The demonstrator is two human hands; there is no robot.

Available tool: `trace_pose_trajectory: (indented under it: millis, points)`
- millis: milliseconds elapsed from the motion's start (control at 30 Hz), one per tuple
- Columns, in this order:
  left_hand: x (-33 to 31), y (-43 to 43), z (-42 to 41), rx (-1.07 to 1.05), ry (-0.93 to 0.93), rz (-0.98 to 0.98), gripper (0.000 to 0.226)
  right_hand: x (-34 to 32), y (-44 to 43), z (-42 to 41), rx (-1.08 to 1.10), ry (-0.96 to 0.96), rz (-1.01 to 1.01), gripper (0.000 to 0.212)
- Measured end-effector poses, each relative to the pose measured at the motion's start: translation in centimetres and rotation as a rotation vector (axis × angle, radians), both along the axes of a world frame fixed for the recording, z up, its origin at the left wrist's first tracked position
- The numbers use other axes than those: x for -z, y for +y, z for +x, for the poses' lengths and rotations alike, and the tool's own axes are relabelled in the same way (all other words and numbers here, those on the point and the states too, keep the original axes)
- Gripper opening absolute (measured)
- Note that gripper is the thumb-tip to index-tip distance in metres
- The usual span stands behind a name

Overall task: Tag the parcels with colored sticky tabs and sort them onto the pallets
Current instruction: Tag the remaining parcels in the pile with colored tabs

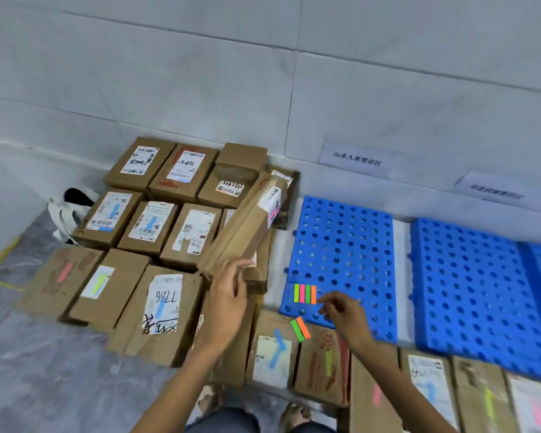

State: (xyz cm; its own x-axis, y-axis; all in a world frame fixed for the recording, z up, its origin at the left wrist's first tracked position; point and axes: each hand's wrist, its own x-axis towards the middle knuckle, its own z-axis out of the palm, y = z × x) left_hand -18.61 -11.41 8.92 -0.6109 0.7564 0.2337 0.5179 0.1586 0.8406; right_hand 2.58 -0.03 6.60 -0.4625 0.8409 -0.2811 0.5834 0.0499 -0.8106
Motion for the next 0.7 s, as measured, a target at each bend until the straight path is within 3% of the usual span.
trace_pose_trajectory:
  millis: [167,233,333,400,567,700]
  points:
    - [0.3,-1.0,-1.3,-0.229,0.036,-0.134,0.035,-2.2,-0.3,-4.5,-0.097,0.154,-0.002,0.027]
    - [0.6,-0.7,-3.2,-0.276,0.117,-0.343,0.058,-3.1,-0.3,-7.4,-0.136,0.189,0.0,0.02]
    - [1.0,0.4,-5.1,-0.143,0.244,-0.709,0.106,-4.1,-0.1,-11.8,-0.168,0.195,-0.004,0.024]
    - [0.9,1.4,-5.0,-0.039,0.236,-0.779,0.112,-4.4,0.1,-13.3,-0.141,0.199,-0.036,0.03]
    - [-1.4,0.8,-8.4,0.004,0.04,-0.633,0.095,-4.5,0.1,-16.0,-0.078,0.234,-0.033,0.034]
    - [-4.3,0.0,-15.7,0.142,0.031,-0.449,0.082,-5.5,3.6,-18.0,0.166,0.326,0.094,0.043]
